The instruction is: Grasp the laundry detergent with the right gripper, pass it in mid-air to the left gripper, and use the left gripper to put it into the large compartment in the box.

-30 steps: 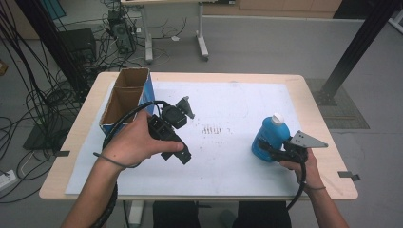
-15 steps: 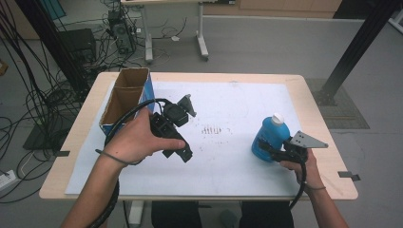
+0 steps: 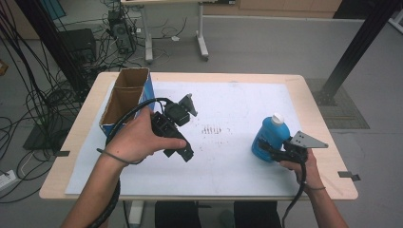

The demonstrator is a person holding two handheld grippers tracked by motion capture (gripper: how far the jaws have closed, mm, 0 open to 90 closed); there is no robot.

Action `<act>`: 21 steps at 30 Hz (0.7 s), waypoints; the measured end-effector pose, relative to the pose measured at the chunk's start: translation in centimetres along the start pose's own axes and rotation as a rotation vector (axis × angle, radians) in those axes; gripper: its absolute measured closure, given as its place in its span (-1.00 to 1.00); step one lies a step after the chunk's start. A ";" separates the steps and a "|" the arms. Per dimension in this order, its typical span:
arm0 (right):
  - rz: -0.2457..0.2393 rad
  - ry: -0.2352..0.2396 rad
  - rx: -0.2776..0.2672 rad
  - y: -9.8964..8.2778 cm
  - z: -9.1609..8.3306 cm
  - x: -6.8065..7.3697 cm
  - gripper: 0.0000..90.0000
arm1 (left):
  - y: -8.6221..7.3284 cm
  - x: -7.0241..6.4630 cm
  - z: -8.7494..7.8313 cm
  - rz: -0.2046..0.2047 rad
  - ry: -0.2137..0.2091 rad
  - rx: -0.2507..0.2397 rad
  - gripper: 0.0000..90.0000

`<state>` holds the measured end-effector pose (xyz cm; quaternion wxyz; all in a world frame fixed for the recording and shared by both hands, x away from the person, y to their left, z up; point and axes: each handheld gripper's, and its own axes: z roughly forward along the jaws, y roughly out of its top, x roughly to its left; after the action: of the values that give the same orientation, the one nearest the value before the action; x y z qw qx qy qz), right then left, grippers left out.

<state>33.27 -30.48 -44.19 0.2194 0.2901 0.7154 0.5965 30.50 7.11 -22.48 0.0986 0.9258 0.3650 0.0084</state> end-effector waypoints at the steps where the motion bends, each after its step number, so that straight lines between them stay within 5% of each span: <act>1: 0.001 0.000 -0.001 0.0 0.0 0.0 -0.03 | 0.0 0.1 0.0 0.001 0.000 0.000 -0.81; 21: 0.006 0.006 0.008 0.2 0.1 -0.2 -0.01 | 0.6 0.7 -0.4 0.022 -0.003 -0.008 -0.81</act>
<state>33.45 -30.53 -44.04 0.2144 0.2914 0.7175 0.5953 31.40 7.20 -22.02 0.1027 0.9292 0.3548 0.0095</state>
